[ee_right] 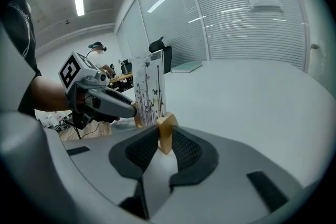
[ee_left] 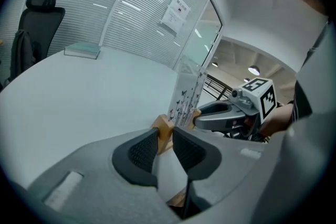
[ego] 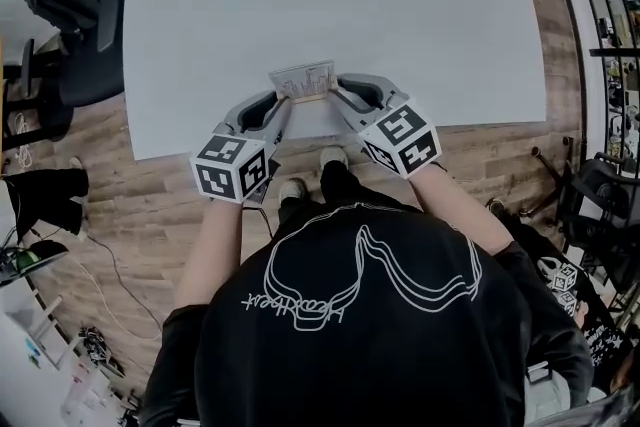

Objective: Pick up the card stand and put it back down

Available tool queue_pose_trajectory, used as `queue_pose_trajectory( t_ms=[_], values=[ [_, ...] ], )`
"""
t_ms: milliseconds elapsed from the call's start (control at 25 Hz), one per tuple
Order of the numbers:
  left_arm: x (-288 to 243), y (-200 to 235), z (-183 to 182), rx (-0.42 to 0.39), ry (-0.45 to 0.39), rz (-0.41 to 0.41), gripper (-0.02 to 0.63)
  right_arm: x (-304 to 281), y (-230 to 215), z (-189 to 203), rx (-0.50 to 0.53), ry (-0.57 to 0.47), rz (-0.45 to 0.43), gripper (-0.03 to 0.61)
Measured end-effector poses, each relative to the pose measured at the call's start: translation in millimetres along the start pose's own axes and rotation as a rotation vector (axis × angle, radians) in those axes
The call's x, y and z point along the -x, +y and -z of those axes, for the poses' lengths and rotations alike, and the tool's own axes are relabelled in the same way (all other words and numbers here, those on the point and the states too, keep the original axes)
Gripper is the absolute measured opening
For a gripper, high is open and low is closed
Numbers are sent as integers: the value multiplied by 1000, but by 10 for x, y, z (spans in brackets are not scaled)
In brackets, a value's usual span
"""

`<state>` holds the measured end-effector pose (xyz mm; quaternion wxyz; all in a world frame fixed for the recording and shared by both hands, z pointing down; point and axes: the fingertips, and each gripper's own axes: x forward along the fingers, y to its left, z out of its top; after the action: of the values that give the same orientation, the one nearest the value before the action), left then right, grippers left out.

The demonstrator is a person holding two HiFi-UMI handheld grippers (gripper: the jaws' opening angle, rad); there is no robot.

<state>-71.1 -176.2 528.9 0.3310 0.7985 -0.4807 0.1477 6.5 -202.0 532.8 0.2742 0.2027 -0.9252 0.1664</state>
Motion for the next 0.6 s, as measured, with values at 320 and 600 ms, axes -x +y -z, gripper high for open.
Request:
queue_pose_trajectory(
  t_ms=[320,600],
  values=[
    [115,13,-120,22,-39,-34,95,22,49,-180,65,-12,-2,89],
    [461,-109,-269,-4,-39,-23,94,222,312,-417,98,-61,30,89]
  ],
)
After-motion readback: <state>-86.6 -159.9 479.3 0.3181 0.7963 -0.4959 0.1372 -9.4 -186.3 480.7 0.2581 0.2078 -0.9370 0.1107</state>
